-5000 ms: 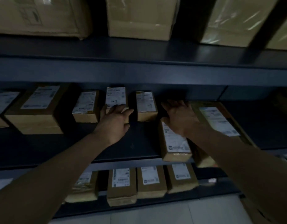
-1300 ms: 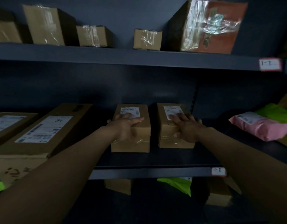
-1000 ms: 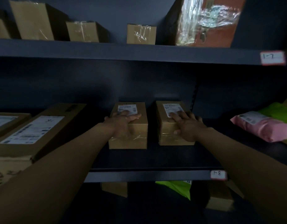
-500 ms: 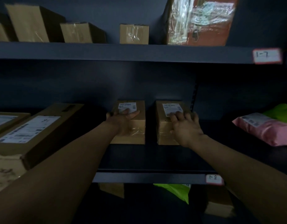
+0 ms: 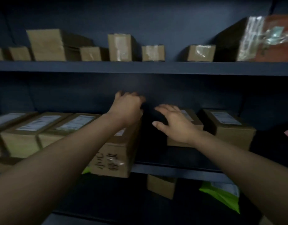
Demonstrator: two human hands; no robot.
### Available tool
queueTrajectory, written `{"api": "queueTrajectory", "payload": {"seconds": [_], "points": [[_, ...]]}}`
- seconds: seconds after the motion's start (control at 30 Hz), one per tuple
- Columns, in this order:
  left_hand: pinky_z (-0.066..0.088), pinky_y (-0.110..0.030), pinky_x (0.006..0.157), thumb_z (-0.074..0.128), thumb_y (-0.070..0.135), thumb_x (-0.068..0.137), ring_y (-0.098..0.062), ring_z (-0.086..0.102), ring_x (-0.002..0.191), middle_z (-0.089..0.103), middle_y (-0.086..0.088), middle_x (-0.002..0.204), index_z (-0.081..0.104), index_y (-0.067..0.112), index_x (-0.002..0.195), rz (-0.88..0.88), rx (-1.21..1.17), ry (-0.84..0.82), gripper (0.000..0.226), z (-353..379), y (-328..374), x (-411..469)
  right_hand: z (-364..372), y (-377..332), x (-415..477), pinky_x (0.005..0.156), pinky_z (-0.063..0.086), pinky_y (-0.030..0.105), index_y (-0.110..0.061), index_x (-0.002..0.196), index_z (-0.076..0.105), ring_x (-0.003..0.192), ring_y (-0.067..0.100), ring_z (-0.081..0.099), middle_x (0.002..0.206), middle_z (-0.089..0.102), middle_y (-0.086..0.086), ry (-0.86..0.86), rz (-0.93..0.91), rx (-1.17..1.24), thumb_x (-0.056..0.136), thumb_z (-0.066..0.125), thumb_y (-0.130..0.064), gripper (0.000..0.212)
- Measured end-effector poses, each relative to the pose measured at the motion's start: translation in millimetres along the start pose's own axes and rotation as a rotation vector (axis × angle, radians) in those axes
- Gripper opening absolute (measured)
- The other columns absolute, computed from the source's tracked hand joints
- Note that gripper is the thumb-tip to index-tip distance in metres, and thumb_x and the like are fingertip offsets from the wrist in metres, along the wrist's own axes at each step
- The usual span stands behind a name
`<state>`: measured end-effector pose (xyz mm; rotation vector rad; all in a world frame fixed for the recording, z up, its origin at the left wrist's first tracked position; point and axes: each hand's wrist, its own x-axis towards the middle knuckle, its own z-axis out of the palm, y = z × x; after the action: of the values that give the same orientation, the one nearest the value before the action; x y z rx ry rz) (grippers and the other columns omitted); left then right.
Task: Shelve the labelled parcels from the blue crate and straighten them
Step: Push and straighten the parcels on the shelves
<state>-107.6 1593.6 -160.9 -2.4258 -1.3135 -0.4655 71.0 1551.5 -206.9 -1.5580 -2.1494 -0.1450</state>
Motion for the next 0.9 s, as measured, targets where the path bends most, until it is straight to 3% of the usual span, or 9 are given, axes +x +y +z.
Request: {"api": "queueTrajectory", "payload": {"seconds": [0.17,0.27,0.4,0.47,0.6,0.9], "points": [[0.032,-0.037,0.103,0.053,0.023,0.091,-0.027,0.048,0.120,0.052,-0.007,0.132,0.054,0.023,0.129,-0.079,-0.104,0.013,0.038,-2.3,-97.9,-60.0,29.7,-88.6,31.5,0.116,0.019,0.042,-0.026,0.151,0.024,0.141,0.018,0.013,0.156,0.024,-0.001,-0.229,-0.074,0.114,0.084,0.052,-0.065,0.082],[0.035,-0.038,0.106,0.059,0.030,0.089,-0.024,0.045,0.126,0.045,-0.002,0.142,0.048,0.030,0.136,-0.094,-0.181,-0.162,0.048,10.7,-151.2,-89.2,59.1,-117.1,41.6,0.115,0.012,0.045,-0.032,0.152,0.017,0.143,0.020,0.005,0.158,0.016,-0.005,-0.354,-0.046,0.001,0.074,0.054,-0.076,0.096],[0.019,-0.044,0.113,0.062,0.036,0.084,-0.026,0.029,0.139,0.026,-0.001,0.155,0.030,0.035,0.145,-0.133,-0.089,-0.366,0.069,40.9,-199.2,-116.6,86.5,-135.7,57.0,0.110,0.016,0.044,-0.033,0.151,0.017,0.141,0.023,0.013,0.158,0.019,-0.003,-0.415,0.046,-0.107,0.073,0.063,-0.068,0.097],[0.019,-0.048,0.113,0.060,0.031,0.085,-0.025,0.026,0.139,0.025,0.002,0.154,0.027,0.037,0.145,-0.140,-0.113,-0.403,0.069,57.0,-215.6,-122.1,91.2,-140.8,68.3,0.110,0.017,0.044,-0.032,0.151,0.019,0.141,0.024,0.017,0.157,0.021,-0.002,-0.410,0.075,-0.160,0.073,0.065,-0.065,0.097],[0.027,-0.054,0.110,0.058,0.013,0.087,-0.029,0.022,0.139,0.024,0.004,0.153,0.024,0.039,0.147,-0.074,-0.219,-0.413,0.074,81.1,-237.4,-116.2,96.3,-140.5,89.1,0.109,0.018,0.048,-0.033,0.151,0.016,0.141,0.026,0.018,0.159,0.019,-0.003,-0.434,0.148,-0.268,0.074,0.065,-0.063,0.096],[0.008,-0.061,0.114,0.048,0.001,0.089,-0.025,0.013,0.145,0.016,0.008,0.158,0.018,0.039,0.149,-0.106,-0.218,-0.384,0.077,116.8,-237.3,-57.3,109.5,-115.6,111.4,0.111,0.019,0.050,-0.034,0.152,0.011,0.142,0.027,0.018,0.161,0.013,-0.007,-0.397,0.275,-0.333,0.082,0.064,-0.051,0.090]]}}
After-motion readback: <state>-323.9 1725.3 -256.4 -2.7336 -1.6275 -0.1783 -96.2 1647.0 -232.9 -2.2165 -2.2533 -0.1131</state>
